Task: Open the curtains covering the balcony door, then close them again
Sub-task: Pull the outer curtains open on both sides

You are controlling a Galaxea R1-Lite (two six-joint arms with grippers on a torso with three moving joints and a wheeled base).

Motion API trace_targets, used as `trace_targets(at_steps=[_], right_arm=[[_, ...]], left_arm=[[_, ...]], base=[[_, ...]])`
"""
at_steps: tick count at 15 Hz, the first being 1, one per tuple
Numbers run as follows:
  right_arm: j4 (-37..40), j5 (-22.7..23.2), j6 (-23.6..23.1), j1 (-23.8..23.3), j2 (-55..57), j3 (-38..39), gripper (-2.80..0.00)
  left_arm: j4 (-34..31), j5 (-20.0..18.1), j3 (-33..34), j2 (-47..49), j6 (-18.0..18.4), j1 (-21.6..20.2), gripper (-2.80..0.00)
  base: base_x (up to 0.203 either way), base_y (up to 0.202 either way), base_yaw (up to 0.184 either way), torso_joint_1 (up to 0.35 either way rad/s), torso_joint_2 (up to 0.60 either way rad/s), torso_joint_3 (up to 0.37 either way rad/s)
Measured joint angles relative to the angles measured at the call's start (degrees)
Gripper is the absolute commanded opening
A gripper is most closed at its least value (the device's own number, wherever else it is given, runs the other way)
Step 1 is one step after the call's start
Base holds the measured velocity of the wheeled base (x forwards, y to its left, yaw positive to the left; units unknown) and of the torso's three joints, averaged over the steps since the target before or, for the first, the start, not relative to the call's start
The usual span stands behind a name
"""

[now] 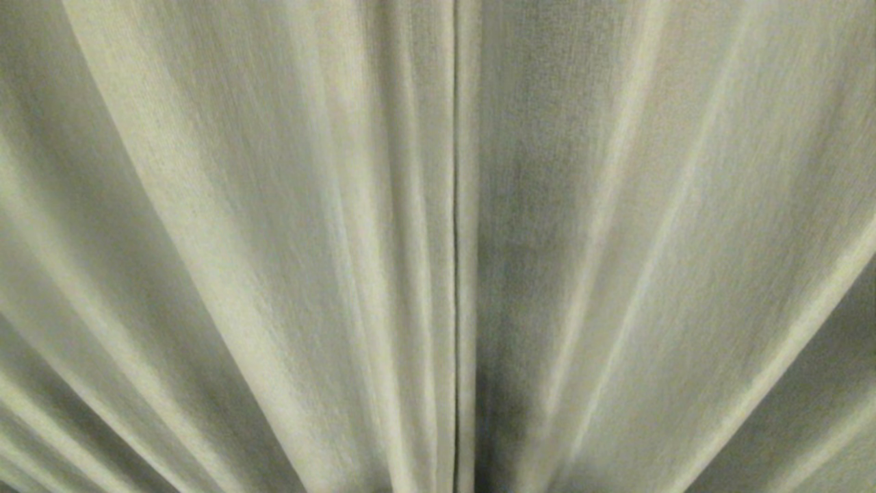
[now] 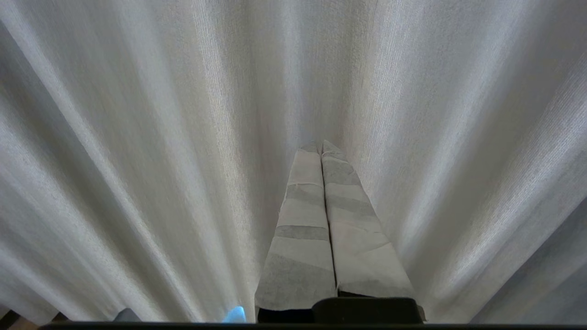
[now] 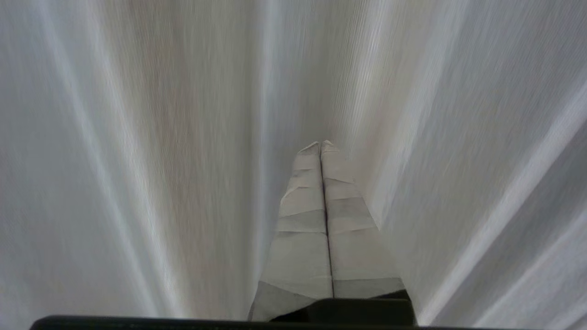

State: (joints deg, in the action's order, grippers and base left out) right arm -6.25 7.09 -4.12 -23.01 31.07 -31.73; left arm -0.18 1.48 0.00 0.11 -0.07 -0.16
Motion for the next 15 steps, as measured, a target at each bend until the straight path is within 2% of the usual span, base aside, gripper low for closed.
trace_targets(at_steps=[3, 8, 15], right_arm=[[0.3, 0.0, -0.4, -1.3, 2.6, -2.9, 0.00], [-0.7, 0.0, -5.7, -4.8, 6.4, -6.8, 0.00], [-14.5, 0.0, -8.1, -10.0, 13.8, -8.3, 0.00]], left_arm=[[0.0, 0.0, 0.0, 0.0, 0.0, 0.0, -2.80], [0.0, 0.0, 0.0, 0.0, 0.0, 0.0, -2.80], [0.0, 0.0, 0.0, 0.0, 0.0, 0.0, -2.80]], base=[[0.000, 0.000, 0.000, 0.000, 0.00, 0.000], [0.000, 0.000, 0.000, 0.000, 0.00, 0.000], [0.000, 0.000, 0.000, 0.000, 0.00, 0.000]])
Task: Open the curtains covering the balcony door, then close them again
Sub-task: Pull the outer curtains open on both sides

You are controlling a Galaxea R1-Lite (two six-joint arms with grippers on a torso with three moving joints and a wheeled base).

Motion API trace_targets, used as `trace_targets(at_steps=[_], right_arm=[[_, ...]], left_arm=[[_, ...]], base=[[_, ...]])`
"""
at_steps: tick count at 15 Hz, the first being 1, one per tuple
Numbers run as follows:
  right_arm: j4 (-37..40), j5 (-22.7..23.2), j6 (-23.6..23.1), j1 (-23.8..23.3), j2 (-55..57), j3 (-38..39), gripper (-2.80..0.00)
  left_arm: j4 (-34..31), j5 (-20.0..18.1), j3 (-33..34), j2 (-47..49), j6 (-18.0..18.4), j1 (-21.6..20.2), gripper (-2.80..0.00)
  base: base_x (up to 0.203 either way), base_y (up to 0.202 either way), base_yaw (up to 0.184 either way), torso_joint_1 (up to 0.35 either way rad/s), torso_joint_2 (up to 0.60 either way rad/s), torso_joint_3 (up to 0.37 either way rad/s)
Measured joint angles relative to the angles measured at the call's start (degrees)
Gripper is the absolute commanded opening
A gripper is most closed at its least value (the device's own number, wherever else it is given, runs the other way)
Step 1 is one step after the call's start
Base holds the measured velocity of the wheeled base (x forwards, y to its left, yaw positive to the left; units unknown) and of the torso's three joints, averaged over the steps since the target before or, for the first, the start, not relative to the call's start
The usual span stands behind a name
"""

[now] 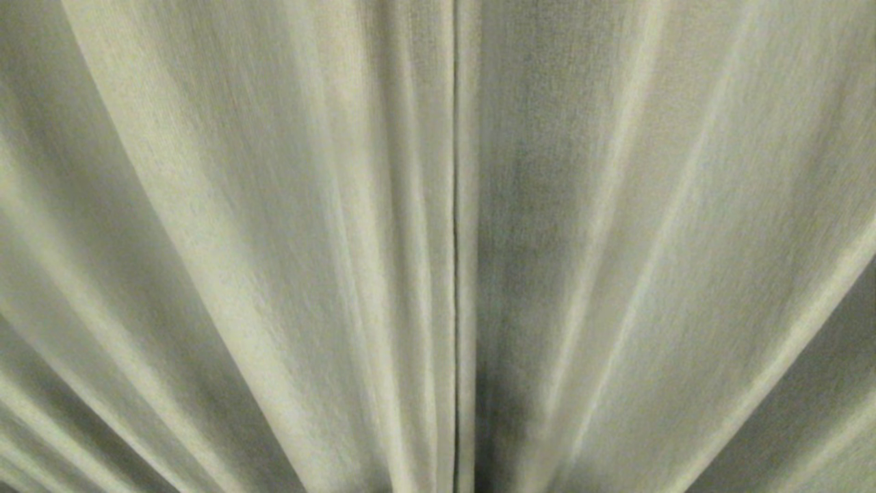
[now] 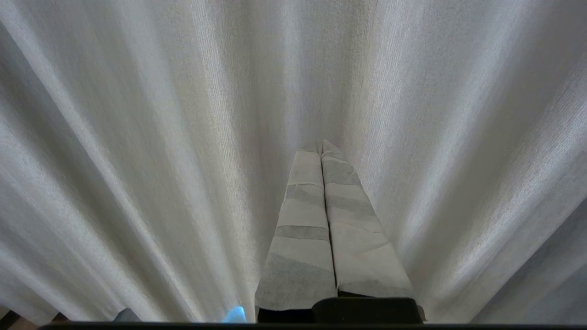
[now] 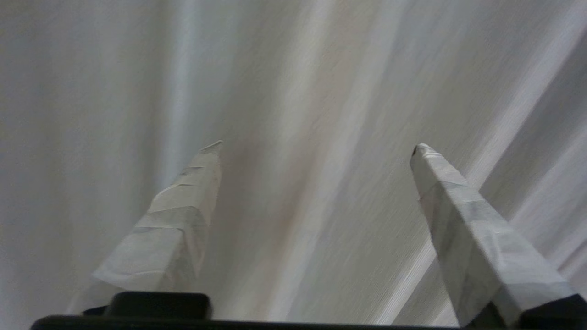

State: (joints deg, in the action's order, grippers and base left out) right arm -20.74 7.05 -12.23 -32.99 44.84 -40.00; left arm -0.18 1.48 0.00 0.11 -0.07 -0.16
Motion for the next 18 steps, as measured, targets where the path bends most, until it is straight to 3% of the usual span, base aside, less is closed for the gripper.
trace_targets(at_steps=[5, 11, 18], right_arm=[[-8.7, 0.2, 0.4, -0.6, 8.0, -0.6, 0.00], [-10.2, 0.4, 4.4, 2.2, 17.9, -5.9, 0.00], [-10.4, 0.3, 8.1, 5.4, 28.6, -18.4, 0.00]], left_arm=[[0.0, 0.0, 0.0, 0.0, 0.0, 0.0, -2.80], [0.0, 0.0, 0.0, 0.0, 0.0, 0.0, -2.80], [0.0, 0.0, 0.0, 0.0, 0.0, 0.0, -2.80]], base=[[0.000, 0.000, 0.000, 0.000, 0.00, 0.000], [0.000, 0.000, 0.000, 0.000, 0.00, 0.000], [0.000, 0.000, 0.000, 0.000, 0.00, 0.000]])
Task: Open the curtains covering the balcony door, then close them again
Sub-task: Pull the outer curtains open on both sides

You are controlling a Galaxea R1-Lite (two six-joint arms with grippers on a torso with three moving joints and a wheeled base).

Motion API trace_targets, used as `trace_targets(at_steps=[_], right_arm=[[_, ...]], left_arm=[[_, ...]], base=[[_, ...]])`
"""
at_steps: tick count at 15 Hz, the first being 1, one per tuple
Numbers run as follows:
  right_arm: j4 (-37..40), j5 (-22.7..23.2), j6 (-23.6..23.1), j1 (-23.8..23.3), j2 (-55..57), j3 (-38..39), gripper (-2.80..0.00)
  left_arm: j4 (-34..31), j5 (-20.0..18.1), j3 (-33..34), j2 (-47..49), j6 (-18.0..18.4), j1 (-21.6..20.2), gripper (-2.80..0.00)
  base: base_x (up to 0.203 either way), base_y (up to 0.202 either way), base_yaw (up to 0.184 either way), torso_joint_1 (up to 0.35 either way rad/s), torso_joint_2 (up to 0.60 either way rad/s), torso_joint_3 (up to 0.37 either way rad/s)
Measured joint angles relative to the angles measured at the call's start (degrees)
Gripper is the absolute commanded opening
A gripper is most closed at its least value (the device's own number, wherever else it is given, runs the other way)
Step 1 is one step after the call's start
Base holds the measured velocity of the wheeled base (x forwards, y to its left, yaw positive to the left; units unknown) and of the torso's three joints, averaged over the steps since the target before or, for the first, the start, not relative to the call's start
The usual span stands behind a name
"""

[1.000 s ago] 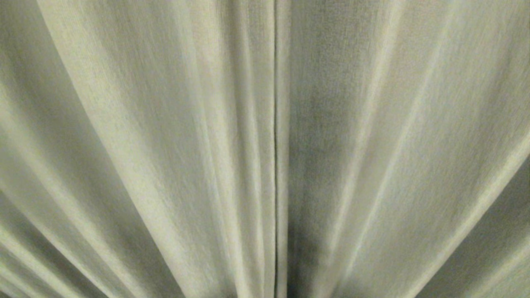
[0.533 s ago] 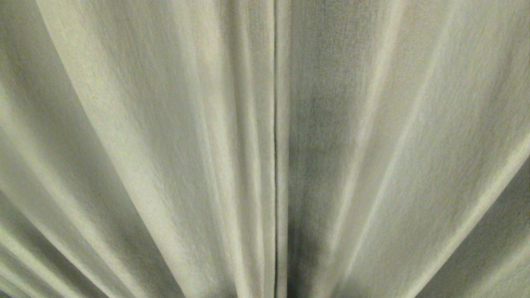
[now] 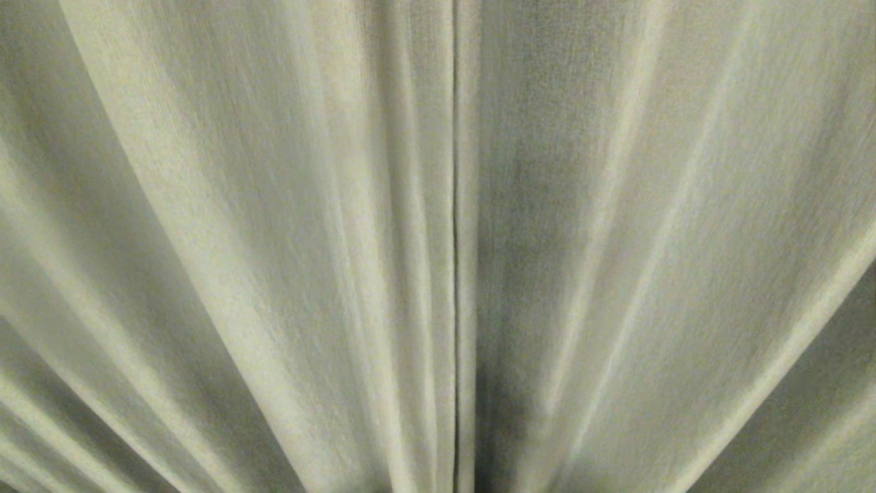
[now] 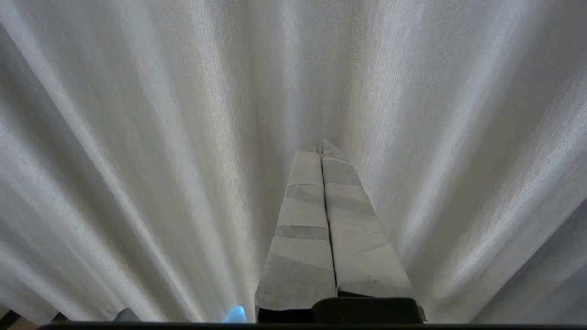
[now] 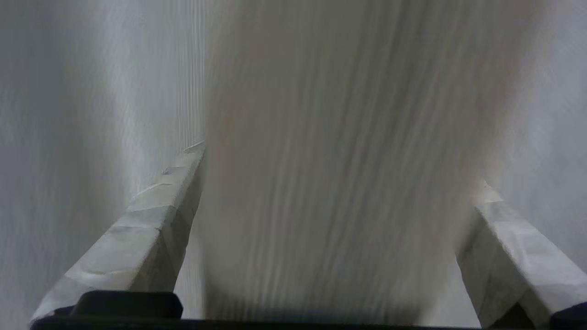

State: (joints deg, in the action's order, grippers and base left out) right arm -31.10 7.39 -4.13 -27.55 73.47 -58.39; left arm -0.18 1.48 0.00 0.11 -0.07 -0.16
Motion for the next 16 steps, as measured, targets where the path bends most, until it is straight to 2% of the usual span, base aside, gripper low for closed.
trace_targets(at_steps=[4, 5, 16], right_arm=[[-2.4, 0.0, 0.2, 1.0, 5.1, -4.8, 0.00], [-2.9, 0.0, 0.2, 1.3, 6.1, -5.5, -2.80], [-4.3, 0.2, 0.0, 1.9, 8.2, -6.1, -2.80]], left_arm=[[0.0, 0.0, 0.0, 0.0, 0.0, 0.0, -2.80], [0.0, 0.0, 0.0, 0.0, 0.0, 0.0, -2.80], [0.0, 0.0, 0.0, 0.0, 0.0, 0.0, -2.80]], base=[[0.000, 0.000, 0.000, 0.000, 0.00, 0.000], [0.000, 0.000, 0.000, 0.000, 0.00, 0.000], [0.000, 0.000, 0.000, 0.000, 0.00, 0.000]])
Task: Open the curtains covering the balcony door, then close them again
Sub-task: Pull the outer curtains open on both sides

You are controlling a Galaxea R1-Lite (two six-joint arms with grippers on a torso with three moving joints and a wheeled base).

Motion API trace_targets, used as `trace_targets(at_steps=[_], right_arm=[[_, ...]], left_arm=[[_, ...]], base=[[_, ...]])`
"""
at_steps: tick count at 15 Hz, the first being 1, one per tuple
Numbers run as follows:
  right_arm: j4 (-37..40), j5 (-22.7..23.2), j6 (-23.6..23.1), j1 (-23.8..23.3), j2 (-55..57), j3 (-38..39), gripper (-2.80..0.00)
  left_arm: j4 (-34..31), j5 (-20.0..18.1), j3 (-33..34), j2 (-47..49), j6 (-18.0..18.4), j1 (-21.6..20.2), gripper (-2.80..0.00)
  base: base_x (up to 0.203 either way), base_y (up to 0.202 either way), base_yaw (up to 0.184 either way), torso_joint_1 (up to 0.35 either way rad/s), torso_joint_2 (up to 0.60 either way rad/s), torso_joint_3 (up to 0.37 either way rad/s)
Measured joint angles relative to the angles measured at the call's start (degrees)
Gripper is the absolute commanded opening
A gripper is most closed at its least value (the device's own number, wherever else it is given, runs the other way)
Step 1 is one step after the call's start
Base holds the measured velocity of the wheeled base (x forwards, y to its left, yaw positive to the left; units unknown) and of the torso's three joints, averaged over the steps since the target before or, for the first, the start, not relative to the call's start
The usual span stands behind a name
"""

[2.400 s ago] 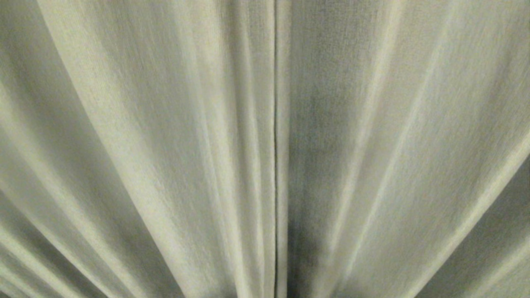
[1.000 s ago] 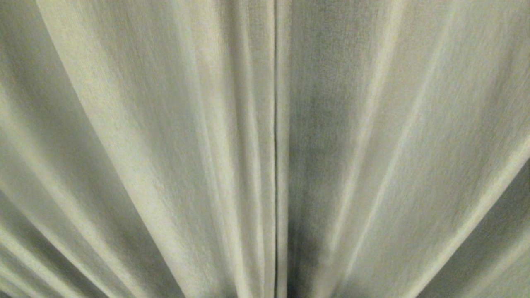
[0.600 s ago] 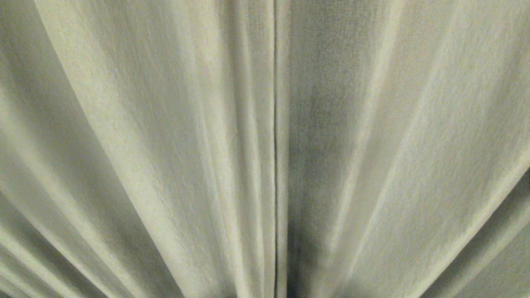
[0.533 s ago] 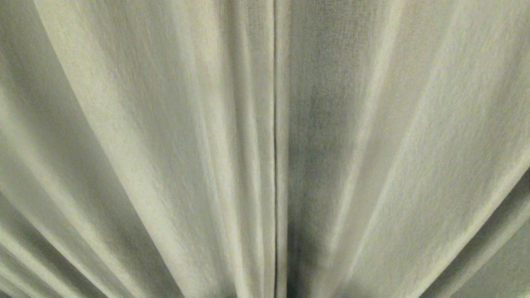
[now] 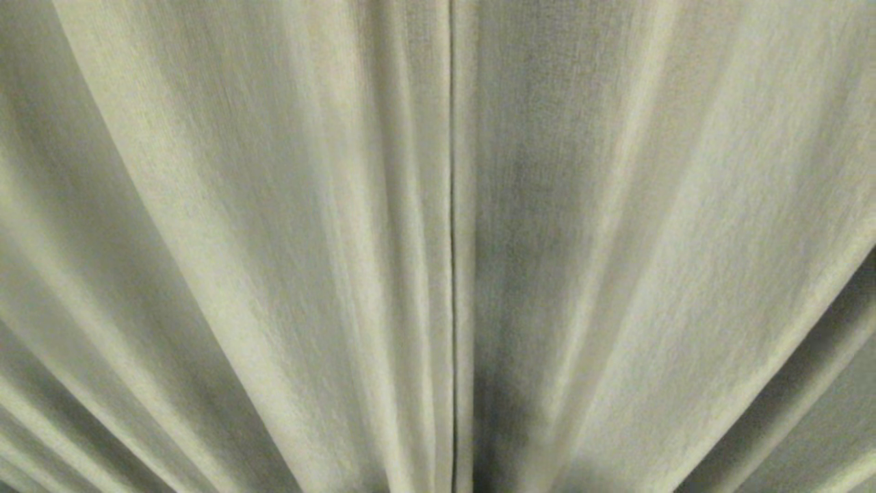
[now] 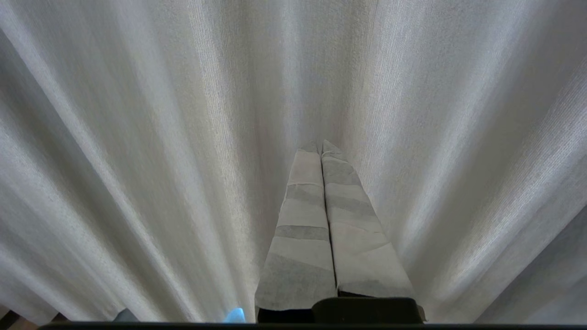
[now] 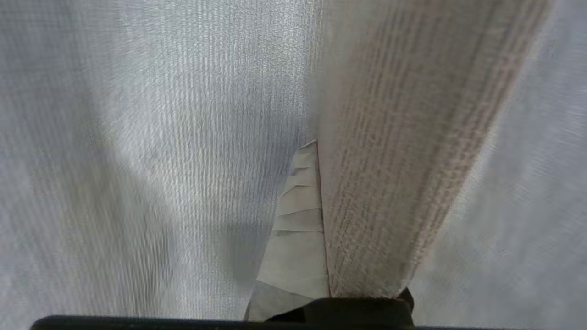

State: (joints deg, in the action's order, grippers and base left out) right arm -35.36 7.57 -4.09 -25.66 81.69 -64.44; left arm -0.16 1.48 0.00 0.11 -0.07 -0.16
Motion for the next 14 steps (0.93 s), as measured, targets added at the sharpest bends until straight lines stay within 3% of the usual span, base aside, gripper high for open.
trace_targets(at_steps=[10, 14], right_arm=[[0.0, -0.2, -0.3, -0.2, -1.6, -0.2, -2.80], [0.4, -0.2, -0.2, -3.2, -2.3, -1.0, -2.80]], left_arm=[[0.0, 0.0, 0.0, 0.0, 0.0, 0.0, -2.80], [0.0, 0.0, 0.0, 0.0, 0.0, 0.0, -2.80]], base=[[0.000, 0.000, 0.000, 0.000, 0.00, 0.000], [0.000, 0.000, 0.000, 0.000, 0.00, 0.000]])
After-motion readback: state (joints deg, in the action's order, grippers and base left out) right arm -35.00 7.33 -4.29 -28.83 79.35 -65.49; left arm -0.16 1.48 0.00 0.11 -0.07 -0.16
